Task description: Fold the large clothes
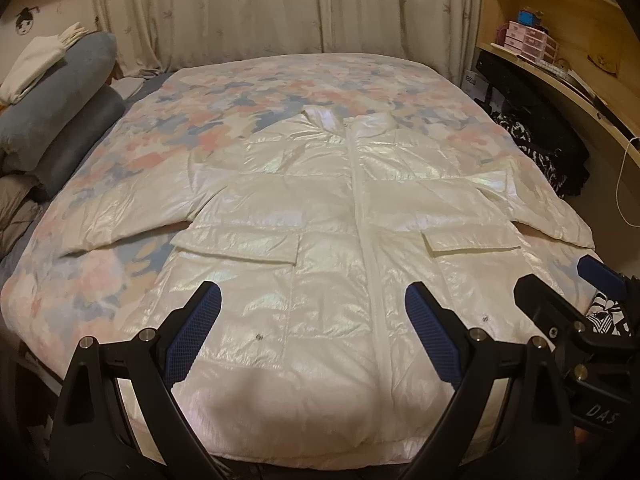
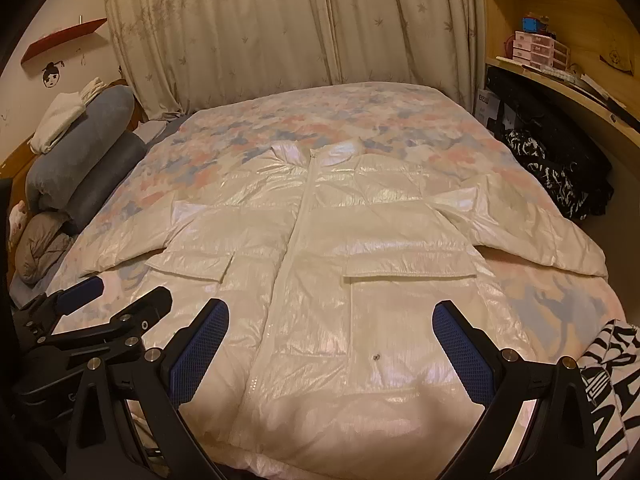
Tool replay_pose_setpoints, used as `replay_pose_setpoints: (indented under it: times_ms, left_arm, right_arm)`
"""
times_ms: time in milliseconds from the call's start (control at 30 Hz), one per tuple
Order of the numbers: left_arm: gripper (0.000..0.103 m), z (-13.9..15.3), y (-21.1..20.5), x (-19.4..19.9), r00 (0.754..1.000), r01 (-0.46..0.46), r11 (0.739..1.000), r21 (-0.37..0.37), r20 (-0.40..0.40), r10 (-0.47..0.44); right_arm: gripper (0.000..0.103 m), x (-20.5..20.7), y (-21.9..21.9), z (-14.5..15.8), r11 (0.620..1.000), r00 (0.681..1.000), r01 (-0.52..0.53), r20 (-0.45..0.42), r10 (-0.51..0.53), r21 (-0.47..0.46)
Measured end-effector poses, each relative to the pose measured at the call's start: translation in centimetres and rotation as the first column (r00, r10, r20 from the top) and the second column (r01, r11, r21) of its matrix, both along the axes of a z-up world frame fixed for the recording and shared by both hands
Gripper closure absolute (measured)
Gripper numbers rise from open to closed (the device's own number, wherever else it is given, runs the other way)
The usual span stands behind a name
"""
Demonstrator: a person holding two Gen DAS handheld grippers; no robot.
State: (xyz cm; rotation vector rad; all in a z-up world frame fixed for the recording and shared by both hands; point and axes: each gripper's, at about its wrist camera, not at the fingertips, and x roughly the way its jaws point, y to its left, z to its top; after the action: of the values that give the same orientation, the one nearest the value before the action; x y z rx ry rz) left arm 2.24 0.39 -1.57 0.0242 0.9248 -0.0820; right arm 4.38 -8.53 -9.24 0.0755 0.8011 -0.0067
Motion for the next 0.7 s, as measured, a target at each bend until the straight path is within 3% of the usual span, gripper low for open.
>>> replay_pose_setpoints:
  times_ms: [133, 167, 267, 400, 467, 567, 700]
  left_arm:
    - [0.01, 1.5, -1.2, 1.4, 0.997, 0.038, 0.999, 0.032, 0.065, -0.04]
    - [0.01, 1.8, -1.5, 2.1, 0.997, 0.05, 0.997, 0.063, 0.052, -0.054]
    - [0.01, 3.3, -2.2, 3.7, 0.995, 0.078, 0.995, 0.058, 0.056, -0.081]
    - [0.01, 6.1, -3.4, 4.9, 0.979, 0.077, 0.996, 0.037, 0.188, -0.083]
    - [0.01, 7.5, -4.2, 5.7, 0.971, 0.089, 0.995, 0.049, 0.217, -0.097]
    - [0.01, 9.9, -5.6, 7.2, 0.963, 0.121, 0.992, 0.037, 0.237, -0.126]
    - [0.01, 12.4, -7.3, 9.0, 0.956, 0.128, 0.992, -0.008, 0.266, -0.121]
  right_arm:
    - [0.0, 1.2, -0.5, 1.8, 0.999, 0.999, 0.025, 0.028, -0.024, -0.039]
    - [0.0, 1.5, -0.7, 2.3, 0.998, 0.999, 0.035, 0.039, -0.033, -0.053]
    - [0.0, 2.3, -1.2, 4.2, 0.995, 0.996, 0.058, 0.072, -0.053, -0.077]
    - [0.0, 3.6, -2.3, 7.0, 0.987, 0.989, 0.101, 0.115, -0.087, -0.121]
    - [0.0, 3.8, -3.3, 8.9, 0.983, 0.983, 0.131, 0.148, -0.111, -0.133]
    - [0.0, 4.0, -5.1, 12.1, 0.971, 0.96, 0.187, 0.237, -0.149, -0.146]
    - [0.0, 4.6, -8.1, 16.2, 0.933, 0.903, 0.311, 0.361, -0.232, -0.181]
